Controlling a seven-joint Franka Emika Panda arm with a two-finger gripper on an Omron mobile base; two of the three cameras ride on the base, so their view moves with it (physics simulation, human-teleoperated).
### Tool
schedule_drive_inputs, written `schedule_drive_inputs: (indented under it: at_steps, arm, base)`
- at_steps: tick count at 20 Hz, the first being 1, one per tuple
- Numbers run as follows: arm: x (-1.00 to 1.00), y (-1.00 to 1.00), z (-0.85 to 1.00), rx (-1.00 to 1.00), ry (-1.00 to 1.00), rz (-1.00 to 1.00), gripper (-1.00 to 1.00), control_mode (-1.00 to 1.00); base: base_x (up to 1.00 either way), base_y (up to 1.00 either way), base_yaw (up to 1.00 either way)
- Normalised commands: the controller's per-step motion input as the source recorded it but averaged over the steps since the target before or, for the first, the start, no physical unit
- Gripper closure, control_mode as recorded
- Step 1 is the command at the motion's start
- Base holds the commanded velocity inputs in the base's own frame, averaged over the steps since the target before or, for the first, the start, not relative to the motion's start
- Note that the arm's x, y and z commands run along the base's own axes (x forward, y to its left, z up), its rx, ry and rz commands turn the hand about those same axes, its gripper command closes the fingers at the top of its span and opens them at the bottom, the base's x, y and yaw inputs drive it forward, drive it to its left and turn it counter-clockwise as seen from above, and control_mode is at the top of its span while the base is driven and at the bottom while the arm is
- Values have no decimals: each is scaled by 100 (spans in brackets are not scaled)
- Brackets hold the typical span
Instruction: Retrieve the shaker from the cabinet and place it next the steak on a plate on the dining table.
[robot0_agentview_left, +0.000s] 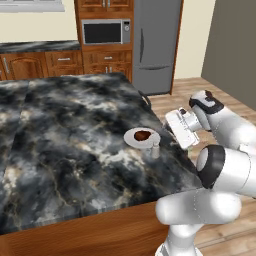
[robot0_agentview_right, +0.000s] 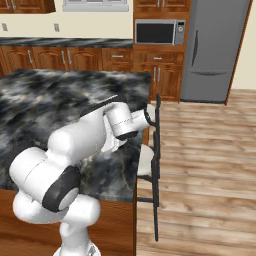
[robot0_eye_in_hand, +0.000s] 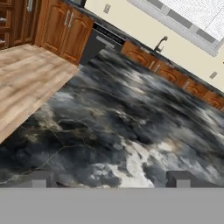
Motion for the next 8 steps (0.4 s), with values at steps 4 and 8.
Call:
schedule_drive_inputs:
  at_steps: [4, 8]
  arm:
    - [-97, -14, 88, 0, -11, 3, -100, -100]
    - [-82, -10, 81, 0, -4, 1, -100, -100]
  base:
    - [0, 0, 0]
    - [0, 0, 0]
